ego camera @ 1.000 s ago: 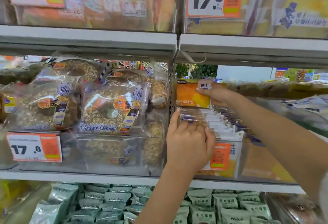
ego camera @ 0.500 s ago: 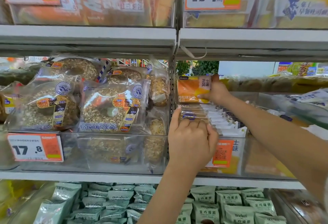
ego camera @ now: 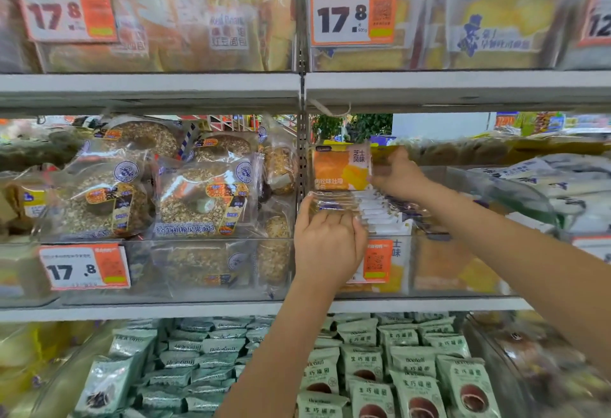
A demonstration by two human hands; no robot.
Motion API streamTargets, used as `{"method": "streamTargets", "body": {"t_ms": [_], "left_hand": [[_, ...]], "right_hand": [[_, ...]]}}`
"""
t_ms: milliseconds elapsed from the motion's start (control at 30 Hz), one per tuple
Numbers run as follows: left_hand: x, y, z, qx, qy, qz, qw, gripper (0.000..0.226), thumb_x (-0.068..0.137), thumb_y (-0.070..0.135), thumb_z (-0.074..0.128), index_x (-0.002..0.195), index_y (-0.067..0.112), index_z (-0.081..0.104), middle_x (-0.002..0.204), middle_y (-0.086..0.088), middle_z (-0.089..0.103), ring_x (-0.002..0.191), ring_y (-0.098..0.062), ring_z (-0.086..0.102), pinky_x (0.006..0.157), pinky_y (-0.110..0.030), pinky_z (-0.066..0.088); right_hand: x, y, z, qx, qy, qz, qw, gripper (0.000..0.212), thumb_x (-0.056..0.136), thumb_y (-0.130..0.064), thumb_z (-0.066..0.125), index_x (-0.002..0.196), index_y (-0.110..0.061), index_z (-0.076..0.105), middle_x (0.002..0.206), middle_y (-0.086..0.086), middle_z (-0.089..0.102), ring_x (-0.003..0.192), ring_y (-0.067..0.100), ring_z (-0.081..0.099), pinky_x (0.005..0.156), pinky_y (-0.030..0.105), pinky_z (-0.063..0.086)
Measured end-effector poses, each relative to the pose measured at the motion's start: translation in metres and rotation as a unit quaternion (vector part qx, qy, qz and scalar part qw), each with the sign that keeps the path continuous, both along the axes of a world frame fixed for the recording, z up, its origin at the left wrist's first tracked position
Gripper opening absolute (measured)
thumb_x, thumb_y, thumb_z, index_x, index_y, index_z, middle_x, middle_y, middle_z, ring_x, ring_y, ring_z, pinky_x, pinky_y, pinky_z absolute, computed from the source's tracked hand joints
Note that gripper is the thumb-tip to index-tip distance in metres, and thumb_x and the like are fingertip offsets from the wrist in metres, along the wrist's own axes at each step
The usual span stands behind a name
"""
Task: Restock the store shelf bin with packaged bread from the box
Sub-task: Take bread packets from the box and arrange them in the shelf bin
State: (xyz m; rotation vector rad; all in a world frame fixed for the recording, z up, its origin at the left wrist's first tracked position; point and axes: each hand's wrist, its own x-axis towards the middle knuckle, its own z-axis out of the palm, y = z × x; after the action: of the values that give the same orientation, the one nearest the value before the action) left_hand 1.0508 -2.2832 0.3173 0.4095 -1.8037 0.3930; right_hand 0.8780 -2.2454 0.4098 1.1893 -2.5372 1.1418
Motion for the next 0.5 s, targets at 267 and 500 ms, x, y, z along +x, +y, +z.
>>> {"method": "streamTargets", "body": {"t_ms": [267, 500], "left_hand": [[0.02, 0.029, -0.032, -0.057, -0.106, -0.008, 0.993, 0.048, 0.097, 0.026, 0.036, 0.142, 0.009, 0.04, 0.141, -0.008, 0.05, 0.133, -0.024, 0.042, 0.113, -0.044, 0.021], [0.058, 0.109, -0.142, -0.057, -0.139, -0.178, 0.972, 0.032, 0.085, 0.014, 0.045, 0.116, 0.008, 0.047, 0.112, -0.016, 0.064, 0.102, -0.027, 0.05, 0.085, -0.037, 0.039]], "right_hand": [[0.09, 0.129, -0.071, -0.281, 0.159, 0.068, 0.944, 0.01, 0.094, -0.015, 0.053, 0.103, -0.01, 0.051, 0.097, 0.002, 0.055, 0.088, 0.012, 0.05, 0.073, 0.013, 0.039], [0.149, 0.188, -0.219, -0.285, 0.138, 0.096, 0.944, 0.018, 0.093, -0.021, 0.049, 0.101, -0.005, 0.053, 0.095, -0.003, 0.048, 0.087, 0.013, 0.049, 0.079, 0.022, 0.04]]}}
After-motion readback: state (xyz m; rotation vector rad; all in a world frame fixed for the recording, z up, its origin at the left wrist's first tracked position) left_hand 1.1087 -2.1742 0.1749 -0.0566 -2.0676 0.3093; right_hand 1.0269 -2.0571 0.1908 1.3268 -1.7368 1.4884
